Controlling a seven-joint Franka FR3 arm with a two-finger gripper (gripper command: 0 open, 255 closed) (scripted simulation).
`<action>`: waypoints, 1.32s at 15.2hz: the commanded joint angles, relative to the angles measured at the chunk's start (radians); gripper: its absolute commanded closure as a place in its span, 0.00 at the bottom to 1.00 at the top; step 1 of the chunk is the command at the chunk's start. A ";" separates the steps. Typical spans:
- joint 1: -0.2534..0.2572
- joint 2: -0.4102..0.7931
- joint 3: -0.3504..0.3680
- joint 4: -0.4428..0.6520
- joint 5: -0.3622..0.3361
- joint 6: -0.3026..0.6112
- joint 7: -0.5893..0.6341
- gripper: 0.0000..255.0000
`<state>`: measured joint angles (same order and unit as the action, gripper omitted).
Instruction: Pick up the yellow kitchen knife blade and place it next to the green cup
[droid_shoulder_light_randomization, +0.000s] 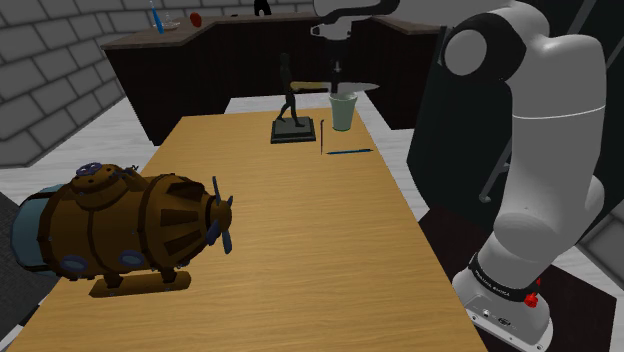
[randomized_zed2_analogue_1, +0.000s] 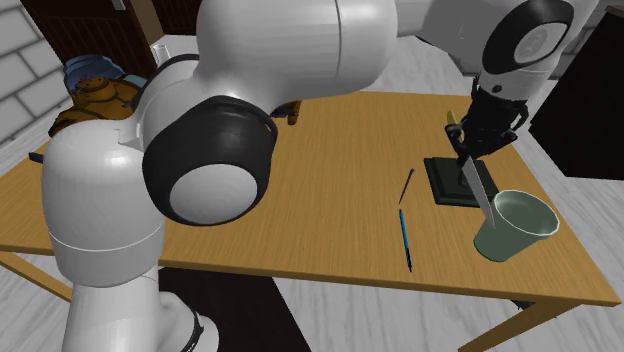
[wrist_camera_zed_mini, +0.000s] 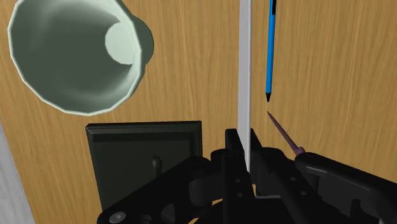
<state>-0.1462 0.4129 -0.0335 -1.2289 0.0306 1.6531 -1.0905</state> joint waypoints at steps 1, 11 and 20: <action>-0.002 -0.002 -0.001 -0.028 0.000 0.026 -0.004 1.00; 0.000 -0.012 0.000 -0.177 0.001 0.166 -0.006 1.00; 0.001 0.002 0.000 -0.277 0.002 0.280 -0.009 1.00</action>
<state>-0.1462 0.4137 -0.0335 -1.4933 0.0326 1.9181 -1.0999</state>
